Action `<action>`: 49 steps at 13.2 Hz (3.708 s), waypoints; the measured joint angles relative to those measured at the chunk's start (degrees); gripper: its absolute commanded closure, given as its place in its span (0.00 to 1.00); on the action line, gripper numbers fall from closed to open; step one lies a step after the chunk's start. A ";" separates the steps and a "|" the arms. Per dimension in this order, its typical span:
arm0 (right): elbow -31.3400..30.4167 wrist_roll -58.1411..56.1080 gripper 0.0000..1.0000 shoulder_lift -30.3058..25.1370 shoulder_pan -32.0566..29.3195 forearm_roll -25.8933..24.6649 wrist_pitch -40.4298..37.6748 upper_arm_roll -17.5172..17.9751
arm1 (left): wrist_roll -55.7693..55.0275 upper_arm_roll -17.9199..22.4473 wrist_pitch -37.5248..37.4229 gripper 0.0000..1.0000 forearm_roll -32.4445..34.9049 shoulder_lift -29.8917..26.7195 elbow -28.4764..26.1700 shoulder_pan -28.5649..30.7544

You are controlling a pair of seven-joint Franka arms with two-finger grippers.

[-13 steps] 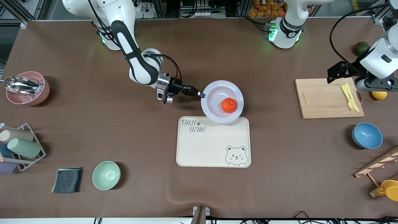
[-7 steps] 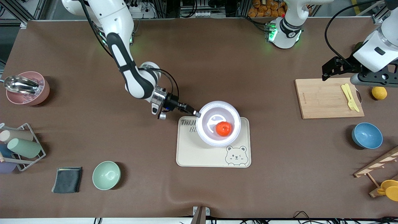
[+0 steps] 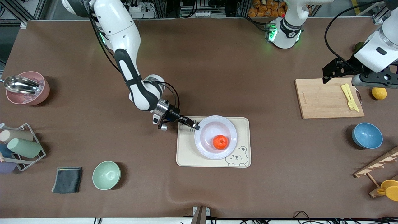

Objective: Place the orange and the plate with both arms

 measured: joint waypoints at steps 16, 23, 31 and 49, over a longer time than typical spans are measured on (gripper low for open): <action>5.07 38.25 0.46 -1.64 -7.43 -49.31 -0.90 -1.68 | 0.09 0.27 0.00 0.00 0.01 0.09 -0.54 0.07; 5.04 38.60 0.20 -4.90 -24.02 -70.40 -17.38 -2.03 | 0.13 0.64 -0.01 0.00 0.01 0.06 -0.51 2.49; 5.47 38.03 0.00 -11.64 -39.40 -99.16 -24.06 3.68 | 0.13 0.38 -0.04 0.00 0.01 0.06 -0.52 2.38; 6.63 37.75 0.00 -40.91 -41.63 -129.74 -47.04 2.10 | 0.11 0.12 -0.04 0.00 0.01 0.45 -0.09 2.18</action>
